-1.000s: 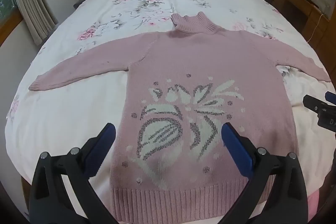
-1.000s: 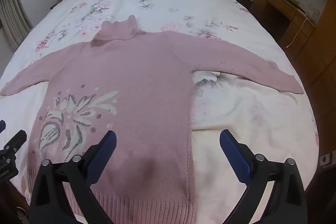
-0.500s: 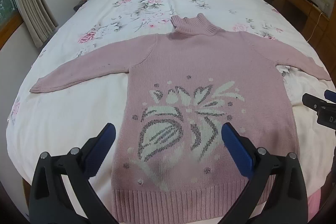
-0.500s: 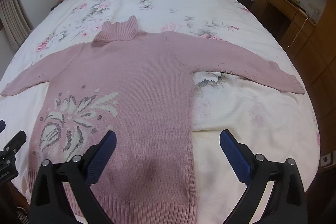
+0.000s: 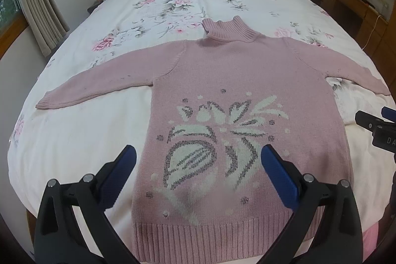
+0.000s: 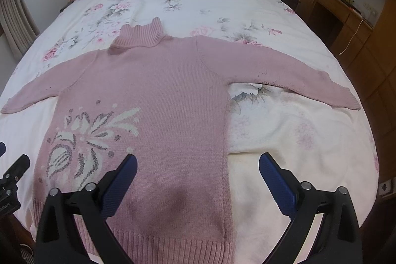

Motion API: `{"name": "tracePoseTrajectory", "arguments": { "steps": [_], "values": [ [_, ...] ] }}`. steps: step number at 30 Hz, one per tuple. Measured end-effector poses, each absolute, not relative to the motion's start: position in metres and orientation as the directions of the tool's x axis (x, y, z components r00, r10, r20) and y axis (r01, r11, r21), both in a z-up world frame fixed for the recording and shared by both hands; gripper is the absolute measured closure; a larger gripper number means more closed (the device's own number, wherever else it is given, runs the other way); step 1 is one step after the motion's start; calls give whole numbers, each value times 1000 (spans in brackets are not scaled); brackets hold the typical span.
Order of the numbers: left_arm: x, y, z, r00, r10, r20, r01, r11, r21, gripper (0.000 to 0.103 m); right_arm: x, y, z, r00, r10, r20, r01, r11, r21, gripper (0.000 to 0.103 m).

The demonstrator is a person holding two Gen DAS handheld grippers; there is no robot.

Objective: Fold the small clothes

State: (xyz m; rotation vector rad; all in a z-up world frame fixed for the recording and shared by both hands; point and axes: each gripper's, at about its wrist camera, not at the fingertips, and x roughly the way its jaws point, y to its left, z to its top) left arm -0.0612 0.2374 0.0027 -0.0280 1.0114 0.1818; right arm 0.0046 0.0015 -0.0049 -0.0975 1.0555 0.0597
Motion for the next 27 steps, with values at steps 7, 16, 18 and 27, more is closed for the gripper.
{"name": "tracePoseTrajectory", "arguments": {
  "steps": [7, 16, 18, 27],
  "values": [
    [-62, 240, 1, 514, 135, -847, -165, 985, 56, 3, 5, 2, -8, 488, 1, -873, -96, 994, -53, 4],
    [-62, 238, -5, 506, 135, -852, -166, 984, 57, 3, 6, 0, -12, 478, 1, -878, -91, 995, -49, 4],
    [-62, 239, -5, 507, 137, -851, -167, 984, 59, 3, 6, 0, -12, 478, 2, -878, -91, 995, -47, 4],
    [-62, 238, -5, 508, 135, -850, -166, 984, 57, 3, 7, -1, -12, 478, 4, -879, -91, 995, -45, 4]
  ]
}}
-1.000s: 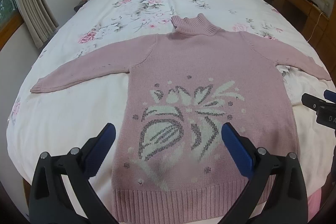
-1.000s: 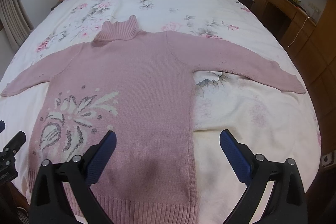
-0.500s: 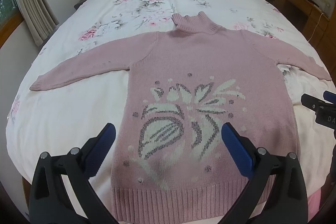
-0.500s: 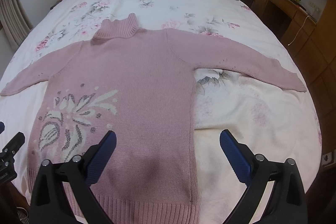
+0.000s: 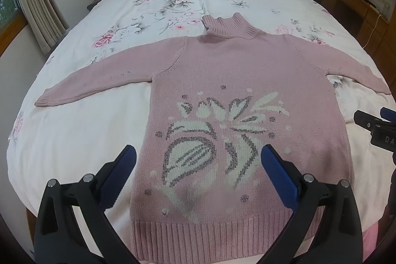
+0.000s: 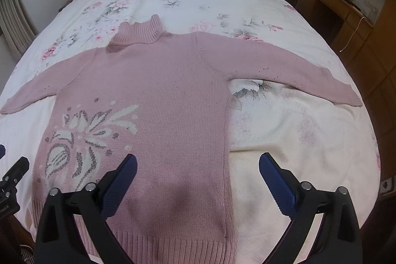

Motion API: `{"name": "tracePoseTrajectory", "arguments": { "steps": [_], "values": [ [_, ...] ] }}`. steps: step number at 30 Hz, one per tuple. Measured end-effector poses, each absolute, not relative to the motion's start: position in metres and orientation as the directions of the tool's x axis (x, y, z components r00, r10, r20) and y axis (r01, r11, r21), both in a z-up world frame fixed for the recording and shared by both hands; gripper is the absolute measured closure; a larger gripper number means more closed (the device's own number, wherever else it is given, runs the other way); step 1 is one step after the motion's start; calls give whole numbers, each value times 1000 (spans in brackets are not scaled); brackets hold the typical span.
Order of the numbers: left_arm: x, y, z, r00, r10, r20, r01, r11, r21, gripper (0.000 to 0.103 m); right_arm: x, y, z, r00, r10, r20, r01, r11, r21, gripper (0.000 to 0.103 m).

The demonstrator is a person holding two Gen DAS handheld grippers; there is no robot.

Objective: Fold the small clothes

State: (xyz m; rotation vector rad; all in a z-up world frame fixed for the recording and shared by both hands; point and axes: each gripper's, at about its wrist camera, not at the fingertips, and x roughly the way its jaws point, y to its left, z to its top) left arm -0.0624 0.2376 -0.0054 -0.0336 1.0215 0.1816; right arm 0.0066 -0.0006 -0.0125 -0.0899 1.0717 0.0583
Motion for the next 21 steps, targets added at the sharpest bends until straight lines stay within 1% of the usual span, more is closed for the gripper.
{"name": "tracePoseTrajectory", "arguments": {
  "steps": [21],
  "values": [
    [-62, 238, -5, 505, 139, -852, -172, 983, 58, 3, 7, -1, -13, 477, 5, -879, -91, 995, -44, 4]
  ]
}}
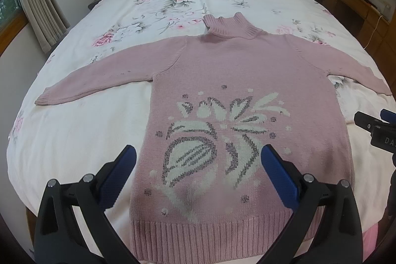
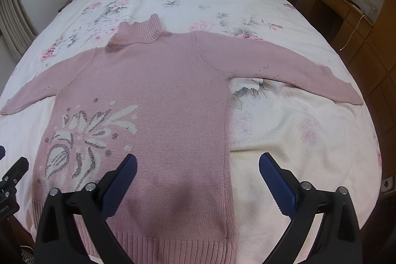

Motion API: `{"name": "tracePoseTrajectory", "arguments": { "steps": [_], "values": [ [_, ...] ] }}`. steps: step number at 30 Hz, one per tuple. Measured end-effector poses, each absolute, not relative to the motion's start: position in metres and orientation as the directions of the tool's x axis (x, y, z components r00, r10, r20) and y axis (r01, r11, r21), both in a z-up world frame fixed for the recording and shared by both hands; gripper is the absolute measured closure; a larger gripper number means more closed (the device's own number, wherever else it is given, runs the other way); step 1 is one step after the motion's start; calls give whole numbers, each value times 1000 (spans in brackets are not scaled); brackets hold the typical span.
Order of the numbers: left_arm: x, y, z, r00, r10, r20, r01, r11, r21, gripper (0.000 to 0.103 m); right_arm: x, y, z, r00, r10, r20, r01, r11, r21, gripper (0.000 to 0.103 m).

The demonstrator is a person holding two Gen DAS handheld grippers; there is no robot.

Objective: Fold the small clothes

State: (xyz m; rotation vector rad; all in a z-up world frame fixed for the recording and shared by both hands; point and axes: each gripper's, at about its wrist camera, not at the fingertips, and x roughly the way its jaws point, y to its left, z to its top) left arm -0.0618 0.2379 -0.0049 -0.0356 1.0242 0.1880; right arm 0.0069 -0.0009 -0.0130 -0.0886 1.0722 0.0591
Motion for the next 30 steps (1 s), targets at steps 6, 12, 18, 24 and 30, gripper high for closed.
{"name": "tracePoseTrajectory", "arguments": {
  "steps": [6, 12, 18, 24, 30],
  "values": [
    [-60, 239, -6, 501, 138, -855, -175, 983, 56, 3, 7, -1, -13, 478, 5, -878, -90, 995, -44, 4],
    [-52, 235, -15, 493, 121, -862, -154, 987, 50, 3, 13, -12, -17, 507, 54, -860, -103, 995, 2, 4],
    [-8, 214, -27, 470, 60, -880, -114, 993, 6, 3, 63, -104, -11, 487, 41, -872, 36, 997, 67, 4],
    [64, 169, -13, 531, 2, -848, -55, 998, -32, 3, 132, -255, -23, 414, -74, -907, 308, 949, 63, 4],
    [132, 121, -9, 572, -19, -820, -31, 999, -45, 3, 184, -383, -66, 296, -62, -953, 509, 855, 103, 7]
  ]
}}
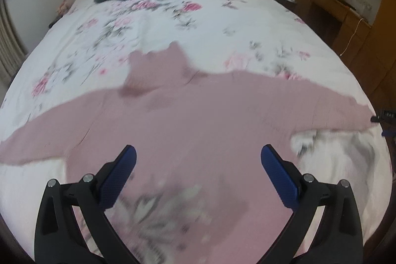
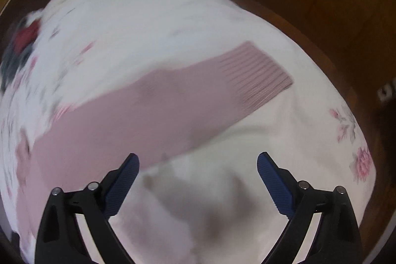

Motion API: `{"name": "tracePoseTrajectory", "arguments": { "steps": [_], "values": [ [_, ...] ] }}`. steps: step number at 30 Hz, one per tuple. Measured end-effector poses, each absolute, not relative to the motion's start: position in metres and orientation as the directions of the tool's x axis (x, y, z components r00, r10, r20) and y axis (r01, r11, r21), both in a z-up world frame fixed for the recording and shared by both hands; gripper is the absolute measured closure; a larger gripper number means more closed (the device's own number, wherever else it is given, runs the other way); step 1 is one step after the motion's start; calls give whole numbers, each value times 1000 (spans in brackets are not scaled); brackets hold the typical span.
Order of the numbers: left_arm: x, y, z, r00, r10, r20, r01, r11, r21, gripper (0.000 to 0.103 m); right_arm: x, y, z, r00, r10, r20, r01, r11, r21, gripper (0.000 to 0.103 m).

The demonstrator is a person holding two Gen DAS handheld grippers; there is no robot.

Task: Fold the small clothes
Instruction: 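Grasp the pink sweater's sleeve cuff with the right gripper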

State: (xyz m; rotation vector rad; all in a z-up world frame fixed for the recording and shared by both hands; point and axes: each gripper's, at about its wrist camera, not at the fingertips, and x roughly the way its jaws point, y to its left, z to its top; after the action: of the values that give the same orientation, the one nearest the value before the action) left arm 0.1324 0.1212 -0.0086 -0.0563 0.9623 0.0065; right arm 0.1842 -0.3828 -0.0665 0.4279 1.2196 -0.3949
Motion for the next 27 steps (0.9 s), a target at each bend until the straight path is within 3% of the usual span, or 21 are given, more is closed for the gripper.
{"name": "tracePoseTrajectory", "arguments": {
  "steps": [10, 11, 13, 15, 17, 21, 27],
  "values": [
    [172, 92, -20, 574, 8, -819, -22, 1000, -6, 3, 222, -452, -126, 258, 23, -966, 606, 775, 180, 9],
    [173, 93, -22, 573, 12, -820, -22, 1000, -1, 3, 224, -455, -127, 264, 25, -964, 607, 772, 187, 13],
    [174, 93, -25, 568, 19, -822, -25, 1000, 6, 3, 227, -456, -127, 267, 14, -964, 605, 776, 179, 31],
    [174, 94, -29, 563, 19, -826, -30, 1000, 3, 3, 232, -454, -124, 284, 28, -958, 593, 780, 199, 72],
    [174, 96, -32, 559, 20, -829, -34, 999, 2, 3, 234, -453, -117, 308, 59, -949, 587, 773, 239, 83],
    [170, 103, -36, 556, 16, -831, -45, 999, -11, 3, 225, -462, -100, 405, 47, -913, 551, 785, 284, 89],
    [164, 123, -48, 529, 32, -848, -74, 997, -9, 3, 224, -445, -116, 329, -79, -941, 561, 818, 127, 89]
  ]
}}
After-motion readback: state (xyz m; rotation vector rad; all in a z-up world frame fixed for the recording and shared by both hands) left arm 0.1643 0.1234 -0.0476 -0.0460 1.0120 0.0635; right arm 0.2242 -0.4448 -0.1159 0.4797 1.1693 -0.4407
